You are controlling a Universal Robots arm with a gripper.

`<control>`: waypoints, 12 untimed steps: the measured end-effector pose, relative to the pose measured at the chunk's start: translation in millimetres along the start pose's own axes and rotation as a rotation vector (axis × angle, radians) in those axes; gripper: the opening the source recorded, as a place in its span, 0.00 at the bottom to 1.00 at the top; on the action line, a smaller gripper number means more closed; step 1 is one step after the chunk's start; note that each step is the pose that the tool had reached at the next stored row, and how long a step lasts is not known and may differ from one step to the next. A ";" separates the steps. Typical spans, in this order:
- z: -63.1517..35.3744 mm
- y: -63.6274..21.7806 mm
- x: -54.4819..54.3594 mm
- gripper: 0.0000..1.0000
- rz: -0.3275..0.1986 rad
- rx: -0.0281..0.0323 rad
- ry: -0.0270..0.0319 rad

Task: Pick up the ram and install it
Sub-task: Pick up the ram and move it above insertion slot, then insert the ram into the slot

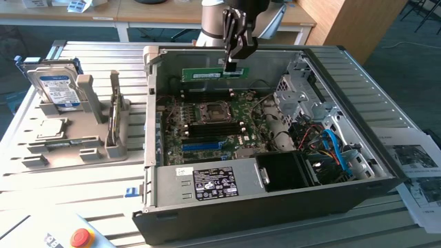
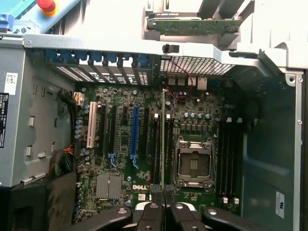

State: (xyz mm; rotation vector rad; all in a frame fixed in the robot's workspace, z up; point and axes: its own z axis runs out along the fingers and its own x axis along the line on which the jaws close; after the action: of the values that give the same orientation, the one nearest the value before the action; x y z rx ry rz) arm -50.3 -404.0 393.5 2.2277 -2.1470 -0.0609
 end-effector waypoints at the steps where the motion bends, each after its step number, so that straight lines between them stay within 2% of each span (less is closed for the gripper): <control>1: 1.1 0.0 0.0 0.11 0.000 0.0021 0.0001; 4: 2.8 -0.2 0.0 0.11 -0.001 0.0073 0.0006; 12: 2.9 -0.2 0.0 0.11 -0.001 0.0075 0.0004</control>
State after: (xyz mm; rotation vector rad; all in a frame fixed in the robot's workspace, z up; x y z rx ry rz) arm -50.4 -404.0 390.6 2.2328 -2.1493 -0.0526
